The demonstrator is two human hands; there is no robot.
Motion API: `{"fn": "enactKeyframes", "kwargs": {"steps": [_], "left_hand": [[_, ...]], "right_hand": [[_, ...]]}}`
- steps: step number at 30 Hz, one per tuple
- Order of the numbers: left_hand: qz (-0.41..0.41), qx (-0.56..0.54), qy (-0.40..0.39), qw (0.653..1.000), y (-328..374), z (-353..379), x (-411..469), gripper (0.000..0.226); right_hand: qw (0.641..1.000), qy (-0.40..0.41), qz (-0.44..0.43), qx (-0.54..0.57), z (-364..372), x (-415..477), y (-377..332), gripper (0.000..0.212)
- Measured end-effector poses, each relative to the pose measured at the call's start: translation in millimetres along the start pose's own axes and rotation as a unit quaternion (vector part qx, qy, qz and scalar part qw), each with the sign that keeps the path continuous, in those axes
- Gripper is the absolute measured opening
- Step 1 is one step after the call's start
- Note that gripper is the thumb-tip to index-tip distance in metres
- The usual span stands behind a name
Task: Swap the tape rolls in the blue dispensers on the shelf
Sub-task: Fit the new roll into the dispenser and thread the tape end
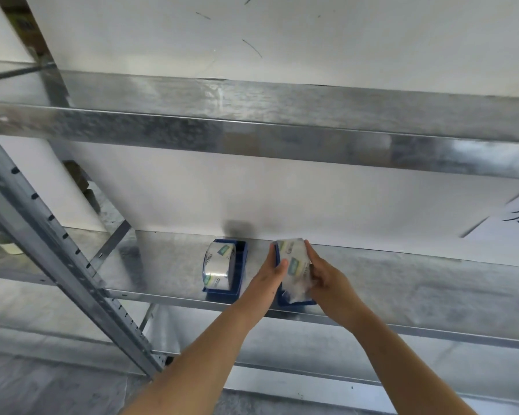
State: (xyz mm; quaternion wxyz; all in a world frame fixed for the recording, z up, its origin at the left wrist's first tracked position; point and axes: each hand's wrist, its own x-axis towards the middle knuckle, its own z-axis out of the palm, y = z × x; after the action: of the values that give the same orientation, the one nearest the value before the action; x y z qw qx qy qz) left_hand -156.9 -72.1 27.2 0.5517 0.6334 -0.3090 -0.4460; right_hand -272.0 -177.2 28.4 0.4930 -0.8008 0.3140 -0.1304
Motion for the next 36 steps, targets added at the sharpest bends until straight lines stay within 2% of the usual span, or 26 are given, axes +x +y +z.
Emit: {"fn": "enactKeyframes", "kwargs": {"steps": [7, 11, 16, 26, 28, 33, 36], "left_hand": [[0.021, -0.136, 0.010, 0.990, -6.4, 4.7, -2.1, 0.049], [0.024, -0.166, -0.010, 0.986, -11.0, 3.7, -11.0, 0.062], [0.017, -0.203, -0.023, 0.979, -17.1, 3.8, -13.6, 0.060], [0.016, -0.202, -0.032, 0.979, -30.0, -0.1, -18.7, 0.054], [0.018, -0.206, -0.032, 0.978, -29.9, -0.8, -20.0, 0.060], [0.037, -0.194, -0.067, 0.978, -31.1, -2.9, -22.7, 0.096], [0.031, -0.142, -0.082, 0.986, -35.3, -3.1, -21.5, 0.113]], "right_hand": [[0.999, -0.005, -0.053, -0.002, 5.4, -18.0, -6.1, 0.099], [0.996, -0.016, -0.085, -0.031, 4.9, -28.3, -9.3, 0.087], [0.993, -0.013, -0.107, -0.056, 8.2, -32.4, -5.7, 0.081], [0.978, 0.014, -0.182, -0.096, 19.9, -34.2, 0.5, 0.050], [0.979, 0.043, -0.187, -0.072, 21.0, -34.2, 1.3, 0.043], [0.979, 0.096, -0.176, -0.022, 24.0, -38.1, 0.4, 0.038], [0.978, 0.108, -0.176, -0.018, 25.9, -41.1, -0.6, 0.037]]}}
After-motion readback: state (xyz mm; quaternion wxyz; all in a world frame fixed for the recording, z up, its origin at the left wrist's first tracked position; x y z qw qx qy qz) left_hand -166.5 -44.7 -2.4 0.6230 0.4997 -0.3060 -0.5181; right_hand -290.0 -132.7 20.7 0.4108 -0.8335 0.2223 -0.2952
